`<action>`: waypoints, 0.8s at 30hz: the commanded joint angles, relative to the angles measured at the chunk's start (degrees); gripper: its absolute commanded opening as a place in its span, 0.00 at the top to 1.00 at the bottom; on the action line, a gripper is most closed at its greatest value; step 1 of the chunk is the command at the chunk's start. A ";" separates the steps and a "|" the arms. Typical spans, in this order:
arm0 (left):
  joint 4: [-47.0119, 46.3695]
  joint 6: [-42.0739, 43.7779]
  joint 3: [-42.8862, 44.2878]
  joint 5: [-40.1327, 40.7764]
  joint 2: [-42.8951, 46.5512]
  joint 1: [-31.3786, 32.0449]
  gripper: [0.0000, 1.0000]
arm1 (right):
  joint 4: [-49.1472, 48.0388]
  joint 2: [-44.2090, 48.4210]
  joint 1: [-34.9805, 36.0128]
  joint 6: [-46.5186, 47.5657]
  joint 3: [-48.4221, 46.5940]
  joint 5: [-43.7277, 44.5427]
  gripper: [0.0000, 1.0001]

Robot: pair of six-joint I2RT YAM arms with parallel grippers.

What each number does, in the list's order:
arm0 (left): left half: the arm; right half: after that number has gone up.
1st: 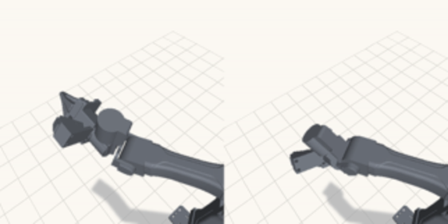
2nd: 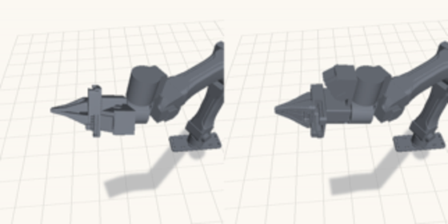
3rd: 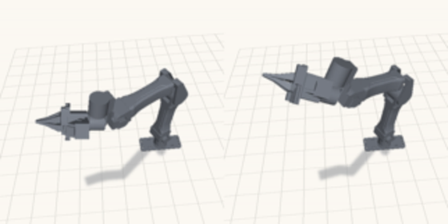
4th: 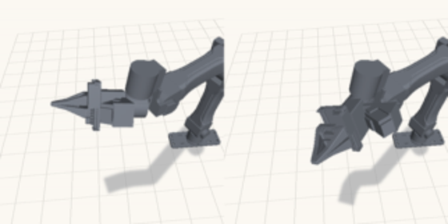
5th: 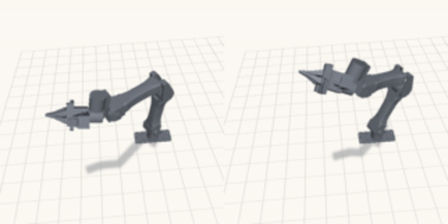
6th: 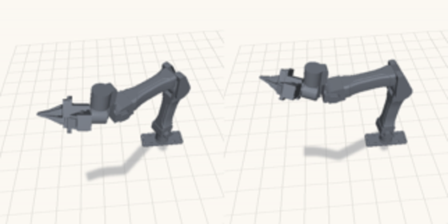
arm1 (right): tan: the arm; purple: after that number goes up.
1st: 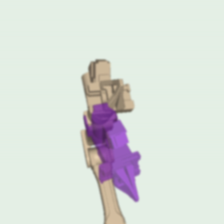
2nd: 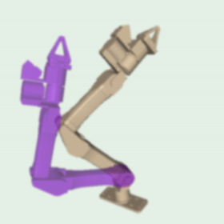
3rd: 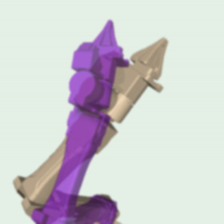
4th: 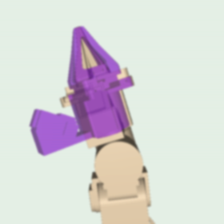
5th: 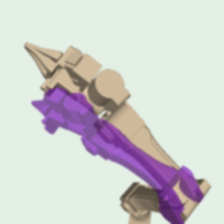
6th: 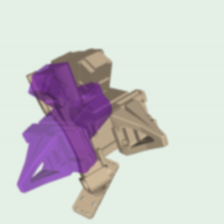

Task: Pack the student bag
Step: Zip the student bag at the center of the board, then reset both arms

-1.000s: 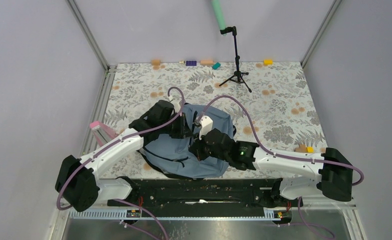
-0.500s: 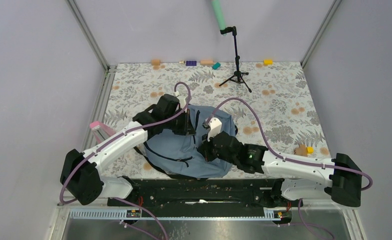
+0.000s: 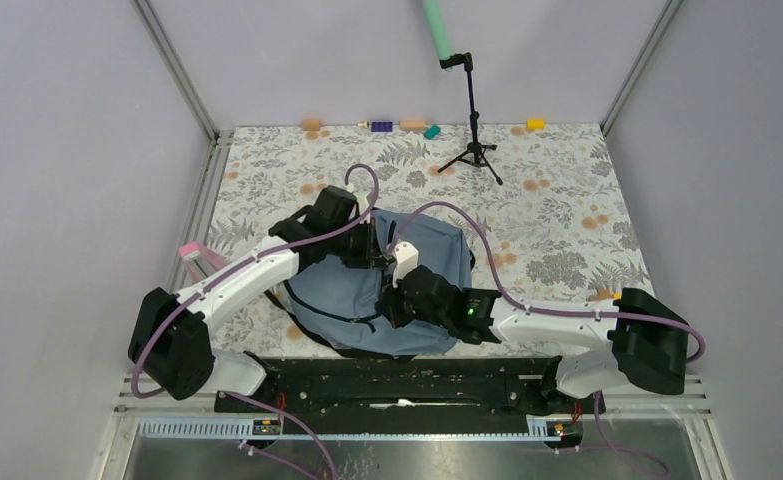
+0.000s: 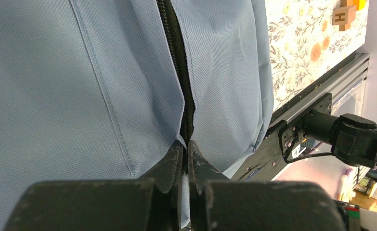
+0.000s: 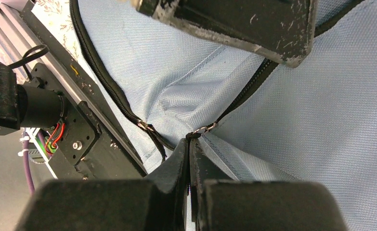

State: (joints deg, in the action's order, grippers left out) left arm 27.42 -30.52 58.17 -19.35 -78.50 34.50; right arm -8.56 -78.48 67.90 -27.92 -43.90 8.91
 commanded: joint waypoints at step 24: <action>-14.88 4.93 -6.66 10.73 19.92 -15.56 0.01 | 35.30 23.74 -24.16 5.11 -5.22 -1.33 0.00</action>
State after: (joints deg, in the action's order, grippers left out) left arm 11.09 -27.16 53.25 -12.58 -63.37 24.36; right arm 19.99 -58.59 53.54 -23.92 -51.35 11.18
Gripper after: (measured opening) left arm 0.985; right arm 0.995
